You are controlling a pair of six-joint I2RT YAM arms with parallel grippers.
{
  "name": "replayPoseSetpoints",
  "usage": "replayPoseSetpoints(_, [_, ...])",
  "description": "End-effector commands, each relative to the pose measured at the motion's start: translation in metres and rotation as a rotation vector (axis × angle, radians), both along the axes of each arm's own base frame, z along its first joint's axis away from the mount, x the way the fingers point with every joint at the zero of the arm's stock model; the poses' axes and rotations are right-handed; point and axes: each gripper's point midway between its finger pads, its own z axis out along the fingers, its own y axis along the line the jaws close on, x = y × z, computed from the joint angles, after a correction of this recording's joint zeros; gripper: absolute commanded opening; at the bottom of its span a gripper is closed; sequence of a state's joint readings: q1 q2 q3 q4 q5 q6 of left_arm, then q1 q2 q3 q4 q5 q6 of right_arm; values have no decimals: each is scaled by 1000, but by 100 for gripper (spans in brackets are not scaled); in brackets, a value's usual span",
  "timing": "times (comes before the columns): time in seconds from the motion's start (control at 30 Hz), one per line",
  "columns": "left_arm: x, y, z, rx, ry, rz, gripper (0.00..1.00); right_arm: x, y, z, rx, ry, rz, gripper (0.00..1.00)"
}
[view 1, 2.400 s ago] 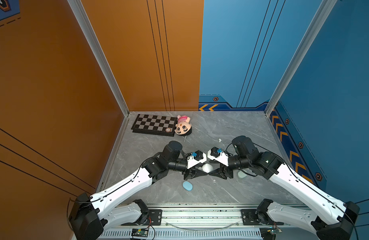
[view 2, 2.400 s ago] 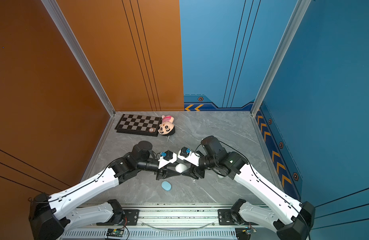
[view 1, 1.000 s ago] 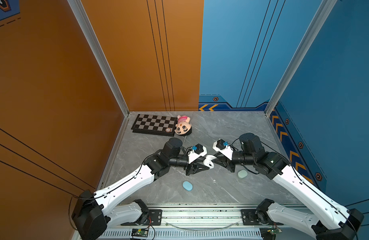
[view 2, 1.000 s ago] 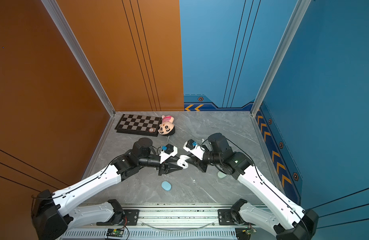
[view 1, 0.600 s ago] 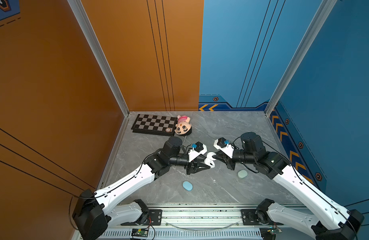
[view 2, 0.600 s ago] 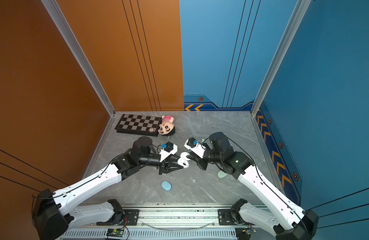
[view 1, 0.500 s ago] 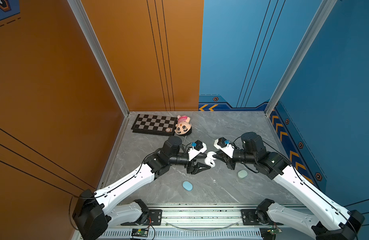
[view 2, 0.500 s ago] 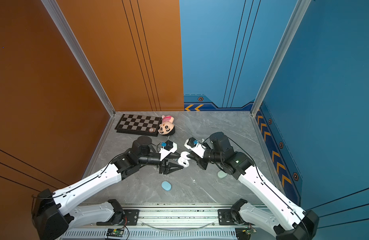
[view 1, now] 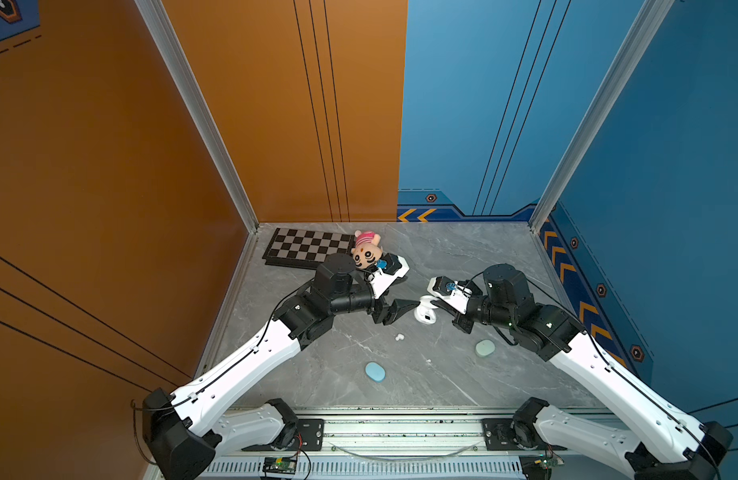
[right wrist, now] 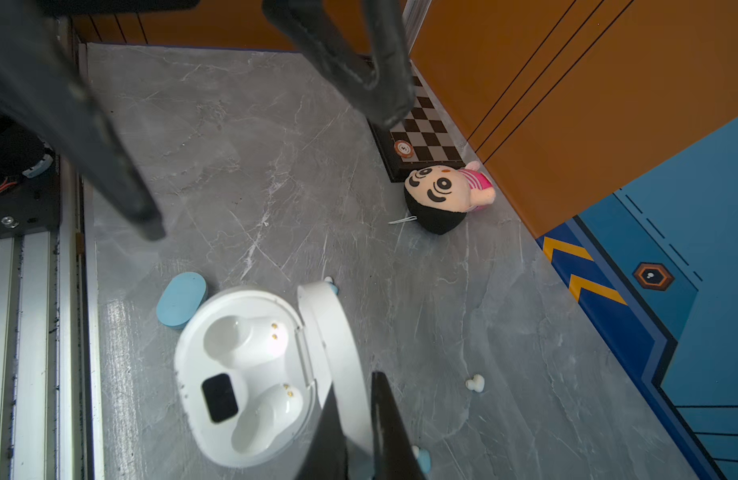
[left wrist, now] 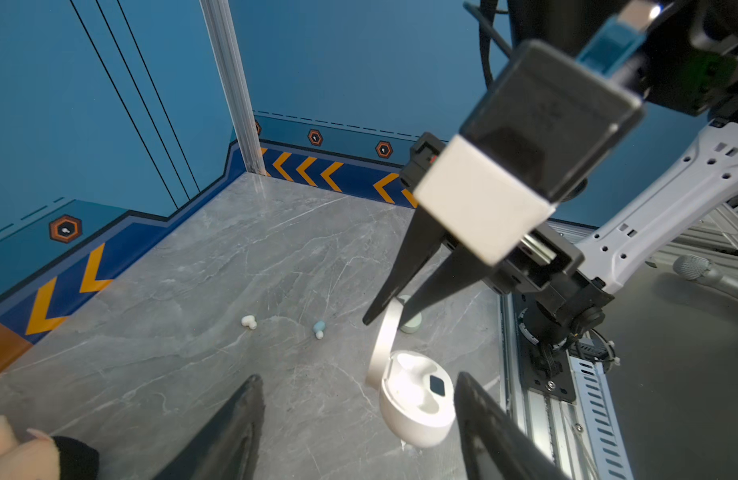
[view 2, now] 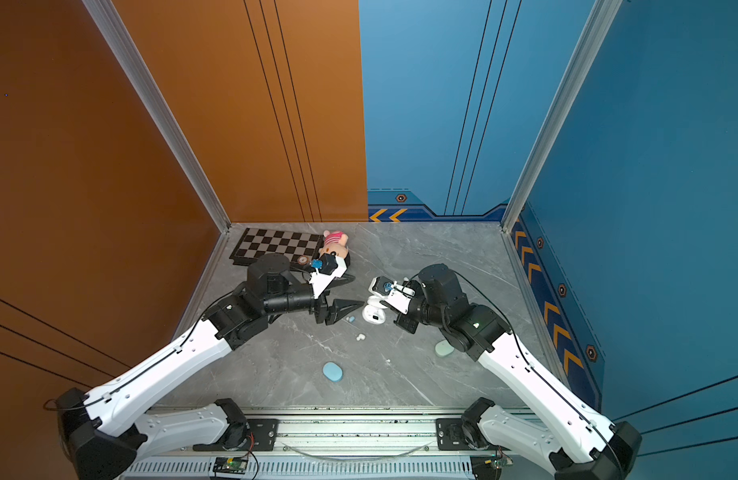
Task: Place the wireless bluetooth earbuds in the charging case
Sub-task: 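Swing the open white case toward the doll with both grippers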
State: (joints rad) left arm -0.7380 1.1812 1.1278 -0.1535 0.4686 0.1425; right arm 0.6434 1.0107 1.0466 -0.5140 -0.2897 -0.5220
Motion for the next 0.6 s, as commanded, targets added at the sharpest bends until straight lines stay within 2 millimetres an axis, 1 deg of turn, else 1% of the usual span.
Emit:
replayPoseSetpoints(0.0, [10,-9,-15,96,-22,24,69,1,-1,24,25,-84,2,0])
replayPoseSetpoints(0.17, [8,-29,-17,117,-36,-26,65,-3,1,33,66,-94,15,0])
replayPoseSetpoints(0.3, [10,-37,-22,141,-39,-34,60,-7,1,36,82,-93,23,0])
replayPoseSetpoints(0.4, [12,-40,-23,149,-49,-35,50,-10,1,35,91,-85,31,0])
replayPoseSetpoints(0.57, [16,-42,-23,157,-60,-25,27,-11,0,32,89,-76,28,0])
